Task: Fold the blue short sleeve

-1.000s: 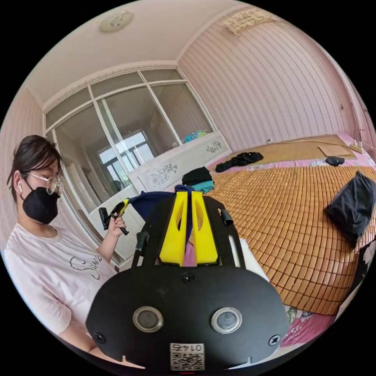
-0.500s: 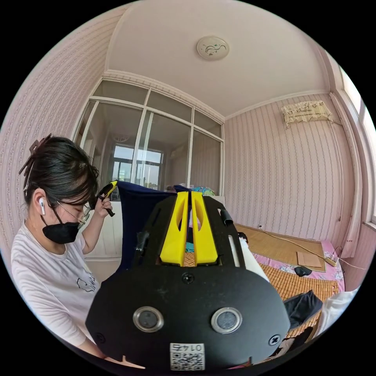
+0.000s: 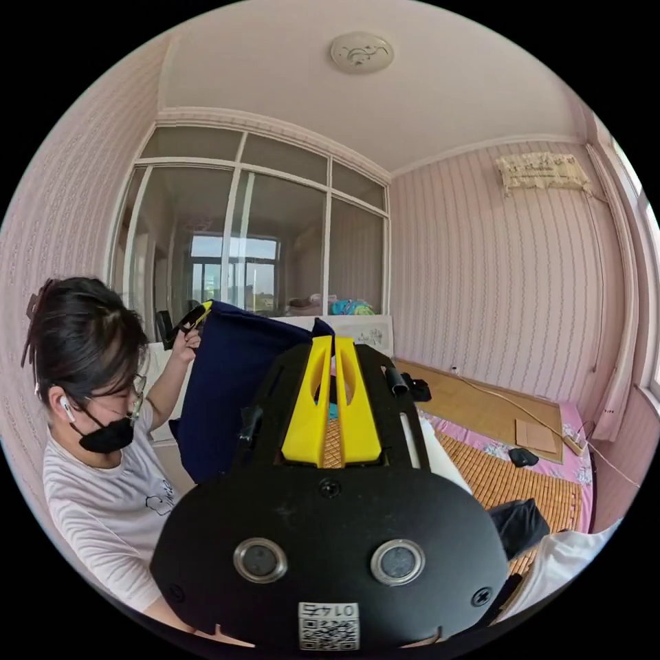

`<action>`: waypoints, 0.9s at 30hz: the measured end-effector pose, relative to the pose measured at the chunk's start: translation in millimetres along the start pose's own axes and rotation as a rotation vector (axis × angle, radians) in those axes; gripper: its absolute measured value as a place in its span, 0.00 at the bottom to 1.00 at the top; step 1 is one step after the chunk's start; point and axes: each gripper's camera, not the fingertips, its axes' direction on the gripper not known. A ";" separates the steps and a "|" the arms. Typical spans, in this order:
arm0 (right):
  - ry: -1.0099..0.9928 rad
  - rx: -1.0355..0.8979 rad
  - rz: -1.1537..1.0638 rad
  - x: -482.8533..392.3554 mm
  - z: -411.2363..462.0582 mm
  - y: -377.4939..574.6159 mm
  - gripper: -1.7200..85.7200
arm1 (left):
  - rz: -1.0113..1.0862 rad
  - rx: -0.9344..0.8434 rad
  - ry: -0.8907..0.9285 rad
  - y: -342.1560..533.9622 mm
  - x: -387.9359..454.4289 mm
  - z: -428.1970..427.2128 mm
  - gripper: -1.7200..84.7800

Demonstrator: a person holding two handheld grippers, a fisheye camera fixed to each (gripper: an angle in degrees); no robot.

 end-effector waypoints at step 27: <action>0.098 -0.362 0.454 172.1 222.8 287.9 0.02 | -0.246 -0.867 -0.094 352.5 -135.4 270.8 0.01</action>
